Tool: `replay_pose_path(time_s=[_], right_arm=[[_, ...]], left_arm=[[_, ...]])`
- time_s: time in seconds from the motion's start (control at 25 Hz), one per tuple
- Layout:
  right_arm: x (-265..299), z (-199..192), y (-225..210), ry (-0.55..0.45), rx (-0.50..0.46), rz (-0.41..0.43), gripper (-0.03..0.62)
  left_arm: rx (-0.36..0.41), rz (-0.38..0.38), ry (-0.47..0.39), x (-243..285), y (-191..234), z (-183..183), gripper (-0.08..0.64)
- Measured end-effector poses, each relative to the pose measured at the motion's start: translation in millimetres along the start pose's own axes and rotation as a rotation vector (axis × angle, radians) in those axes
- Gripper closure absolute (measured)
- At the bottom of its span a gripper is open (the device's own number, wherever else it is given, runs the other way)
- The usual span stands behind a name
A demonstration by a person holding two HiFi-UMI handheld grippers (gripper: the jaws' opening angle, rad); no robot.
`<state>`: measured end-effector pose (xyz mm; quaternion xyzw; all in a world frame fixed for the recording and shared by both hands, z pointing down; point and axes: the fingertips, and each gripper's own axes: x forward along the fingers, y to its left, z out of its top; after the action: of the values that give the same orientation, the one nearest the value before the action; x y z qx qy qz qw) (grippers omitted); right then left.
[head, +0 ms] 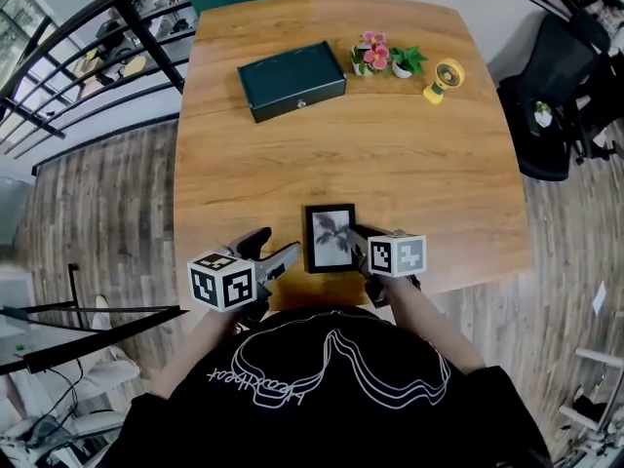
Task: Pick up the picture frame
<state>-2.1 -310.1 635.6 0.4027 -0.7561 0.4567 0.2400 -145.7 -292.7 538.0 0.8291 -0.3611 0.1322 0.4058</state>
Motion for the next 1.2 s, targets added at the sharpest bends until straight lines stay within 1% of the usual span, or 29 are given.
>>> replay_pose_path(time_s=[0.12, 0.32, 0.56, 0.76, 0.96, 1.2], right_arm=[[-1.3, -1.2, -0.1, -0.004, 0.026, 0.014, 0.485], [-0.5, 1.8, -2.6, 0.006, 0.072, 0.063, 0.489], [0.6, 1.9, -5.9, 0.034, 0.125, 0.124, 0.491], [2.3, 1.9, -4.4, 0.056, 0.156, 0.174, 0.492], [1.5, 2.6, -4.8, 0.068, 0.171, 0.193, 0.492], [2.0, 1.4, -5.0, 0.077, 0.184, 0.210, 0.494]], left_arm=[[-0.005, 0.013, 0.001, 2.3, -11.3, -5.9, 0.242], [-0.009, 0.047, 0.009, 7.6, -19.0, -17.4, 0.244], [-0.026, 0.061, 0.007, 24.0, -24.2, -34.8, 0.256], [-0.048, 0.054, 0.038, 43.7, -19.0, -52.8, 0.261], [-0.105, 0.027, 0.058, 59.3, -12.1, -61.0, 0.267], [-0.105, 0.013, 0.080, 71.5, -6.8, -61.7, 0.279]])
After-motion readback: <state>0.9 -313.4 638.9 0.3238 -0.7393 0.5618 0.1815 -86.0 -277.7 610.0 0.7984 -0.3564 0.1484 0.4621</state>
